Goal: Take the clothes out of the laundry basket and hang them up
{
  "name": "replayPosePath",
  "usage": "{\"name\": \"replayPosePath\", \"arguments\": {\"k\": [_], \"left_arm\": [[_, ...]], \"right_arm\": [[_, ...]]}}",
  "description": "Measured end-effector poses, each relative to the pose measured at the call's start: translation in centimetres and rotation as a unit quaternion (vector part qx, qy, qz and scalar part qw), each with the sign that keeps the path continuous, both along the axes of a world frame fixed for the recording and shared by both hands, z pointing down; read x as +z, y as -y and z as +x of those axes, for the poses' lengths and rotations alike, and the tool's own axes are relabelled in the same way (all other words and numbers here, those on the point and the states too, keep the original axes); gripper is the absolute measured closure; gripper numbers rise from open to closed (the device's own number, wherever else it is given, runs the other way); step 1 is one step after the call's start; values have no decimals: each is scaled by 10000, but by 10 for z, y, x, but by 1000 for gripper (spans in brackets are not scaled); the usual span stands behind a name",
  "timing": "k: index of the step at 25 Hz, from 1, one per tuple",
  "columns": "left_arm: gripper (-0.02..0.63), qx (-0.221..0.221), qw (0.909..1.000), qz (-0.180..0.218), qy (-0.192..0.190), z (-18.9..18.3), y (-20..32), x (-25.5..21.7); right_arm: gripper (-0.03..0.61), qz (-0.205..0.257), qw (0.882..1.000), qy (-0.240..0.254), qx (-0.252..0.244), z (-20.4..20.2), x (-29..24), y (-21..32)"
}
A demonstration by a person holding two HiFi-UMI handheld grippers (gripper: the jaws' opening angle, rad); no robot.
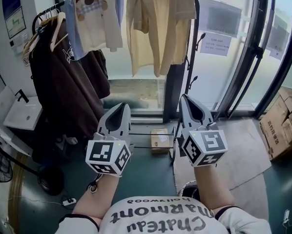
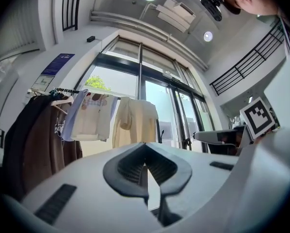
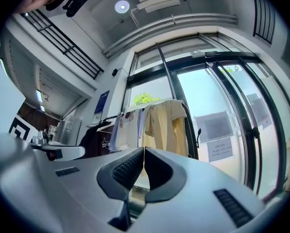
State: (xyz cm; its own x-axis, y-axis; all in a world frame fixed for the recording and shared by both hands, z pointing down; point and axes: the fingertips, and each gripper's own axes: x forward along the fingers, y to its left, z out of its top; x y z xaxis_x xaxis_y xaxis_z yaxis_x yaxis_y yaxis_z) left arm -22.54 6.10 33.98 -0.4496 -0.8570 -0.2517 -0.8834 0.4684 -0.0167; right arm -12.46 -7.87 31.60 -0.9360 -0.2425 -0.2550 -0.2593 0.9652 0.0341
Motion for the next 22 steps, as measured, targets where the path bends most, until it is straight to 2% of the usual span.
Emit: {"name": "replayPosePath", "arguments": {"k": [4, 14, 22], "left_arm": [[604, 21, 9999, -30, 142, 2, -3, -3], [604, 175, 9998, 28, -87, 7, -1, 3], [604, 279, 9995, 57, -154, 13, 3, 4]], "right_arm": [[549, -111, 9999, 6, 33, -2, 0, -3], [549, -205, 9998, -57, -4, 0, 4, -12], [549, 5, 10000, -75, 19, 5, -2, -18]]}}
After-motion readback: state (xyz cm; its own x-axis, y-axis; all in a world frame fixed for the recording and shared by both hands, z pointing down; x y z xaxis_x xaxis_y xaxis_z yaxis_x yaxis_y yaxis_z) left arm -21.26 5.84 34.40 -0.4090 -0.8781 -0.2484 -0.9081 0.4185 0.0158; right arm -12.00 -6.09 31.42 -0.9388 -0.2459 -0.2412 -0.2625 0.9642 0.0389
